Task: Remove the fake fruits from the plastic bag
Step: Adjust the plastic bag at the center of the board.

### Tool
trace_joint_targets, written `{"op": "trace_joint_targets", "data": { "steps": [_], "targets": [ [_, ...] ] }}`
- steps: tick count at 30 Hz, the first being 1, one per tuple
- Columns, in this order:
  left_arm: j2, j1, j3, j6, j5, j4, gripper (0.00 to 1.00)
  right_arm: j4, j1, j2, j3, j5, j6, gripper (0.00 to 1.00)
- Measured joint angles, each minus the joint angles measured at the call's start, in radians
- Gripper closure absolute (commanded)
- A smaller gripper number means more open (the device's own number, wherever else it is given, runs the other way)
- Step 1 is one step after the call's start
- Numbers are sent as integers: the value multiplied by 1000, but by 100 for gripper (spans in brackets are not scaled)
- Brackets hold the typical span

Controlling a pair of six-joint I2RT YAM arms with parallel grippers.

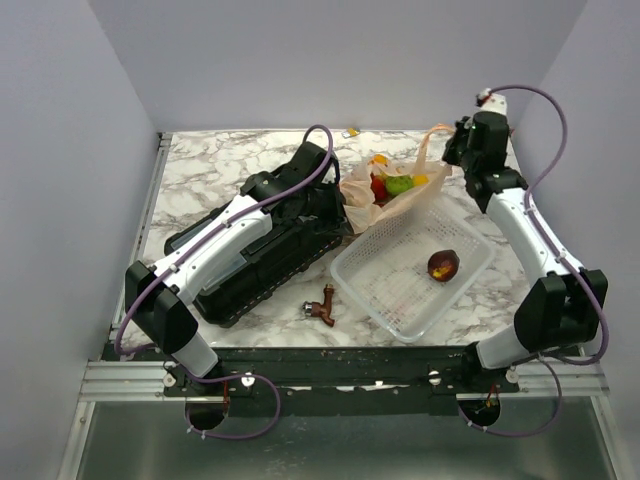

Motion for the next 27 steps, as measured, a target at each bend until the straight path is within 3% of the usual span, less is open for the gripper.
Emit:
{"op": "trace_joint_targets", "data": {
  "steps": [4, 9, 13, 16, 20, 21, 22, 27],
  "targets": [
    [0, 0, 0, -3, 0, 9, 100, -142, -114, 56, 73, 62, 288, 99],
    [0, 0, 0, -3, 0, 35, 99, -306, -192, 129, 75, 100, 491, 99],
    [0, 0, 0, 5, 1, 31, 63, -377, -234, 155, 70, 74, 566, 99],
    [1, 0, 13, 20, 1, 9, 47, -356, -250, 141, 45, 41, 574, 99],
    [15, 14, 99, 50, 0, -48, 34, -335, -249, 116, 10, -22, 539, 99],
    [17, 18, 122, 58, 0, -58, 24, -330, -249, 111, 8, -40, 522, 99],
    [21, 26, 161, 65, 1, -69, 3, -327, -248, 105, 8, -58, 505, 99],
    [19, 53, 286, 71, 19, -66, 1, -298, -248, 29, -33, -109, 460, 99]
  ]
}}
